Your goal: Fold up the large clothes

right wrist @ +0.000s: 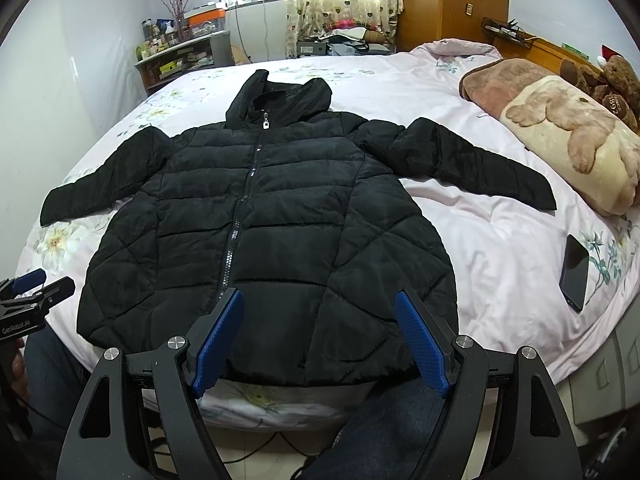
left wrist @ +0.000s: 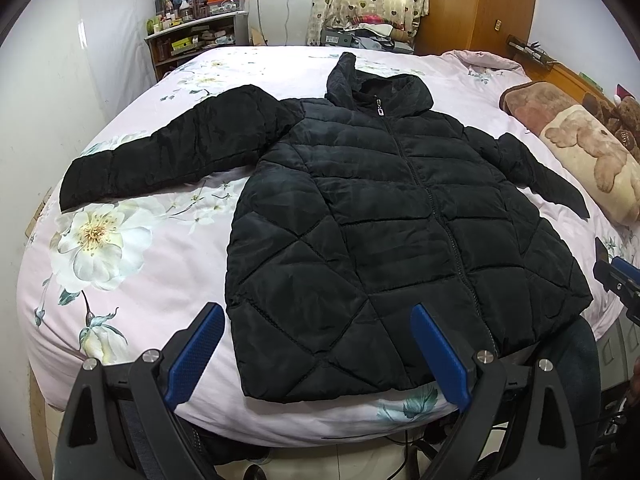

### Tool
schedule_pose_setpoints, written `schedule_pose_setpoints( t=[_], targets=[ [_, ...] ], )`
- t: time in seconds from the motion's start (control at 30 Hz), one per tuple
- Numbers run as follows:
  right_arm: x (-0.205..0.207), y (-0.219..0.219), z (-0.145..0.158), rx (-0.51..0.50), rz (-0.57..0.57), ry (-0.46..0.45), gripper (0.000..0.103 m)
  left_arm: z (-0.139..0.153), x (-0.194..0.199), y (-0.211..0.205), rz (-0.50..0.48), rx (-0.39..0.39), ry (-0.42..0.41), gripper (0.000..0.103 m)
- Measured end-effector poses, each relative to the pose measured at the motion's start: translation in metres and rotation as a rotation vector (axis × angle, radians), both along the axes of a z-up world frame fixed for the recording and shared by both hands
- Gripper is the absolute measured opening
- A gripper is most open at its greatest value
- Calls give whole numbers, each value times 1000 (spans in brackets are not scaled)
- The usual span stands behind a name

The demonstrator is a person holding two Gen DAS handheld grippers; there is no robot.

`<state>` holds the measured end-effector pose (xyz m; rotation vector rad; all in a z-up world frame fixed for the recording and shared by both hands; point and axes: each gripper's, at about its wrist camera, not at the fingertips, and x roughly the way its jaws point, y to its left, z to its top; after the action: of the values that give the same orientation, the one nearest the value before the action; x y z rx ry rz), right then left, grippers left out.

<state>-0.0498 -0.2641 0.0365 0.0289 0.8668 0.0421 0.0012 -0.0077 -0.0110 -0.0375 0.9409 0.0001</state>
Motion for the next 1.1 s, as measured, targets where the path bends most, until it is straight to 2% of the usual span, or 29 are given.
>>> schedule_pose_setpoints(
  t=[0.7, 1.1],
  targets=[
    [10, 1, -5, -14, 6, 16, 78, -8, 10, 2, -3, -24, 26, 96],
    [29, 8, -13, -15, 11, 34, 78, -29, 33, 21, 42, -68, 73, 95]
  ],
)
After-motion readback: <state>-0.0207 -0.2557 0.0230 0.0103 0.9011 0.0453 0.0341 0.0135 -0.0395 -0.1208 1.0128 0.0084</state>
